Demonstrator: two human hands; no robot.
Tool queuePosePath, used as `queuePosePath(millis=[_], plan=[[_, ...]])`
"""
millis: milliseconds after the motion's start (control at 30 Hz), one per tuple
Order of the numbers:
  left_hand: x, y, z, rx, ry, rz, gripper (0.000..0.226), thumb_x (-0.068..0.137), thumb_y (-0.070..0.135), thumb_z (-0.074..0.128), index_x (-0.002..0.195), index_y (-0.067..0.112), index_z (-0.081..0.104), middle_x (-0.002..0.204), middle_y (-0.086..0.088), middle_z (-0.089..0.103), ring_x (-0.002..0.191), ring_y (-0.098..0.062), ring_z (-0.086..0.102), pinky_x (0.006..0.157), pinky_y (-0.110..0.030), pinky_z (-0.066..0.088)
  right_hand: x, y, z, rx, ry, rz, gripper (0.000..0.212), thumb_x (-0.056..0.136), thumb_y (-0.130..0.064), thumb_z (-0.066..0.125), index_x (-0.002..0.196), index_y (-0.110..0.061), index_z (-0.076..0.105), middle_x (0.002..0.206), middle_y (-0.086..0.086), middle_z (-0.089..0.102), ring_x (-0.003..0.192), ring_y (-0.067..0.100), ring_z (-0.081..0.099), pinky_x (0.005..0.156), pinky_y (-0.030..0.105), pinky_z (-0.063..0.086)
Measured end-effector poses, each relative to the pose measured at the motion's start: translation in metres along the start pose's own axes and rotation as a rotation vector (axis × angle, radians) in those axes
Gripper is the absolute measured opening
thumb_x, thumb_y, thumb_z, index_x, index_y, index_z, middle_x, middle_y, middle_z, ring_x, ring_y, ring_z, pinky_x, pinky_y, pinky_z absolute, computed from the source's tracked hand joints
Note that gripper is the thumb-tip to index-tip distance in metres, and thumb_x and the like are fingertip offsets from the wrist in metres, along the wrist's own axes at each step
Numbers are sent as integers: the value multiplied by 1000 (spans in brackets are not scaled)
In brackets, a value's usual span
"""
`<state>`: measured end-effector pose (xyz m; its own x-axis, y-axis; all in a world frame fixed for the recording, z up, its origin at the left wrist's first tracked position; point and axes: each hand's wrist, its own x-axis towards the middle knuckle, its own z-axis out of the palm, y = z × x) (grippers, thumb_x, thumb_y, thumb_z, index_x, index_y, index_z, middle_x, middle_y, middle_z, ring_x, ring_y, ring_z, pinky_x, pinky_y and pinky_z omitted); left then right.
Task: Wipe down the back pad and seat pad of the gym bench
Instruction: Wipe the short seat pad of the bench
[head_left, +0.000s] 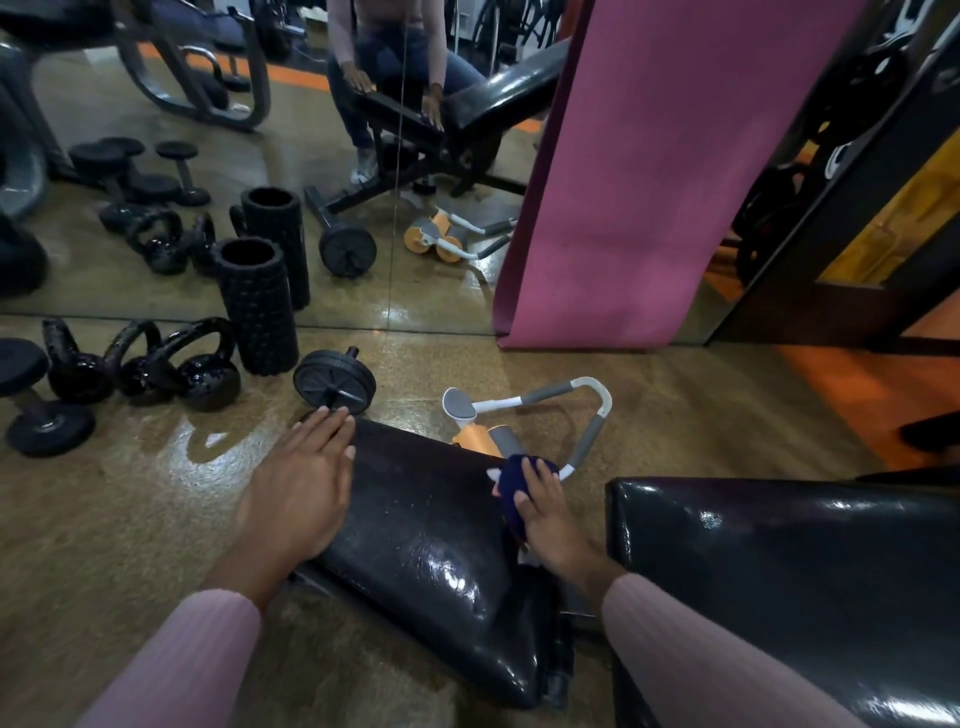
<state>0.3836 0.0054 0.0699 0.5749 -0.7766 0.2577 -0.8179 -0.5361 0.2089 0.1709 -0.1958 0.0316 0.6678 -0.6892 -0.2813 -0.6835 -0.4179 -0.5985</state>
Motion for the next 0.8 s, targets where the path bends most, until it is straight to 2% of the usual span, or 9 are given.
queuePosePath(millis=[67, 133, 233, 300, 400, 500, 567, 700, 800], plan=[[0, 0, 0, -7, -2, -2, 58, 96, 36, 19, 133, 6, 52, 139, -6, 51, 134, -20, 40, 111, -37, 32, 19, -18, -2, -69, -32, 61, 49, 105, -24, 28, 152, -15, 16, 162, 6, -3, 148, 25, -8, 118, 38, -5], [0, 0, 0, -17, -3, -4, 58, 96, 36, 19, 133, 6, 52, 139, -6, 51, 134, -21, 41, 110, -37, 33, 15, -32, 3, -131, -46, -6, 52, 105, -31, 23, 153, -22, 7, 162, -2, -6, 148, 21, -11, 117, 44, -3], [0, -1, 0, -14, -2, -4, 58, 95, 35, 20, 133, 6, 52, 140, -5, 50, 135, -20, 39, 111, -36, 31, -21, -27, 10, -159, -57, -226, 53, 105, -35, 22, 151, -30, -2, 159, -12, -11, 145, 12, -17, 116, 39, -7], [0, -1, 0, -13, -10, -4, 56, 96, 35, 21, 135, 7, 50, 142, -5, 48, 136, -19, 37, 112, -37, 30, -40, -9, 7, -132, -84, -281, 52, 104, -36, 24, 149, -34, -4, 156, -16, -14, 144, 9, -20, 116, 34, -9], [0, -1, 1, -16, -15, -7, 56, 96, 34, 21, 136, 6, 49, 143, -5, 47, 137, -19, 35, 113, -38, 29, -32, 4, -6, -47, -98, -118, 54, 104, -34, 26, 151, -29, -1, 155, -14, -15, 146, 15, -17, 115, 32, -7], [0, 0, 0, -17, -7, -3, 58, 95, 35, 19, 134, 6, 51, 141, -7, 49, 136, -21, 38, 112, -37, 29, 5, -18, -6, -94, -88, 114, 54, 105, -26, 23, 153, -16, 0, 160, -1, -10, 147, 22, -15, 117, 37, -5], [-1, 0, -1, -17, -7, -4, 59, 96, 36, 18, 134, 6, 51, 141, -6, 49, 135, -21, 39, 112, -36, 29, 23, -38, 1, -114, -61, 166, 54, 104, -29, 22, 153, -18, 1, 162, 3, -7, 147, 24, -12, 118, 42, -1], [-1, 1, -2, -28, -3, -9, 60, 95, 36, 17, 134, 7, 52, 140, -5, 51, 135, -20, 39, 111, -36, 30, -13, -51, 24, -193, -57, -21, 53, 104, -39, 18, 152, -34, -5, 159, -11, -14, 147, 17, -14, 117, 44, -2], [0, 0, -2, -28, -8, 0, 60, 95, 37, 17, 135, 8, 51, 141, -5, 50, 136, -20, 38, 112, -37, 31, -43, -19, 27, -148, -16, -146, 52, 103, -41, 19, 148, -40, -7, 154, -20, -17, 143, 9, -18, 117, 42, -2]])
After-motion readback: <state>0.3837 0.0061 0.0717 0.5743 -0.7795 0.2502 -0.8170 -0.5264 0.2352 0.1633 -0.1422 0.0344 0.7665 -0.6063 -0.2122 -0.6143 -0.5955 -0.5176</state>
